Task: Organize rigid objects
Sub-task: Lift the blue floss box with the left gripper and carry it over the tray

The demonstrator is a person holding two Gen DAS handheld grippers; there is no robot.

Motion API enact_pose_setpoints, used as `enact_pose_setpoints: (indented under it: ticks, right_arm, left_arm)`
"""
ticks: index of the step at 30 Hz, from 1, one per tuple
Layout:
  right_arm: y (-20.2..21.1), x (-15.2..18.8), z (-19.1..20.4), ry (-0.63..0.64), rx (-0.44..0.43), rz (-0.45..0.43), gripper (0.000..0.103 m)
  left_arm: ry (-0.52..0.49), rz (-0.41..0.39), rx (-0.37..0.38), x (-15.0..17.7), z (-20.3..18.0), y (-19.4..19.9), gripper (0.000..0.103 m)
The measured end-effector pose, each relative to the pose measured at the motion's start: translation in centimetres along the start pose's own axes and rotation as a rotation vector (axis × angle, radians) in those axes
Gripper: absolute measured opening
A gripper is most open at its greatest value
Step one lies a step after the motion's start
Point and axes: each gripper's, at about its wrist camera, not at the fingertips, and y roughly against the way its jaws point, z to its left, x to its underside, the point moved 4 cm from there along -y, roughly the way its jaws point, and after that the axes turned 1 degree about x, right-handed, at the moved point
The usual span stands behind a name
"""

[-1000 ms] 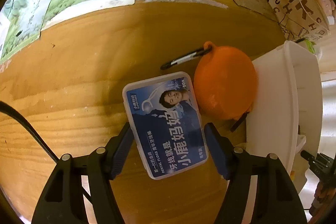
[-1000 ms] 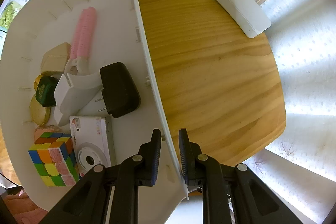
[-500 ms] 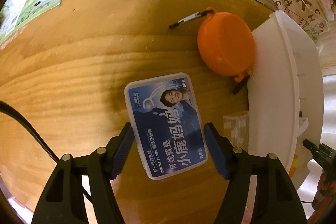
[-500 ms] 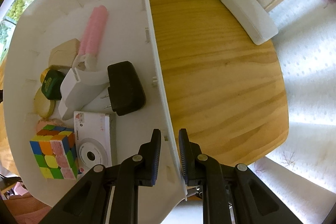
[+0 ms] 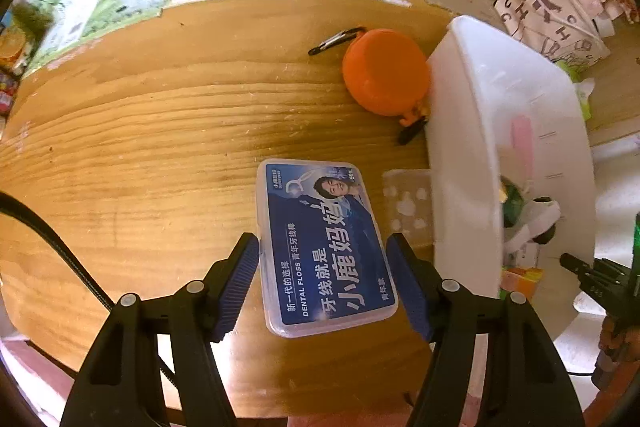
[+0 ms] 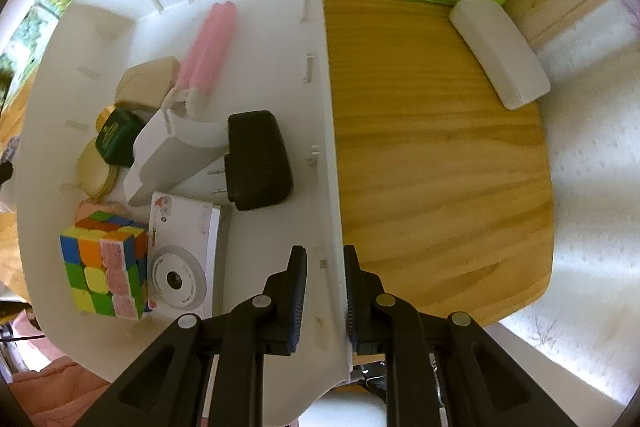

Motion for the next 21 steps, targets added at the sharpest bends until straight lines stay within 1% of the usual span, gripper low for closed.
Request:
enact_pose_setpoints:
  ticks: [8,14,21]
  right_arm:
    - [-0.1,-0.1,-0.1,0.076,-0.034,-0.006,0.017]
    - [-0.2,-0.2,0.1,0.137,-0.054,-0.008,0.017]
    - [-0.3,-0.3,0.5,0.213,-0.074,-0.014,0.017]
  left_arm:
    - [-0.008,-0.072,-0.016,2.2,-1.5,4.3,0.069]
    - [-0.042,-0.13,-0.02,2.9,-4.1,6.7,0.069]
    - [-0.091,-0.178,0.005,3.5,-7.9,8.5,0.069]
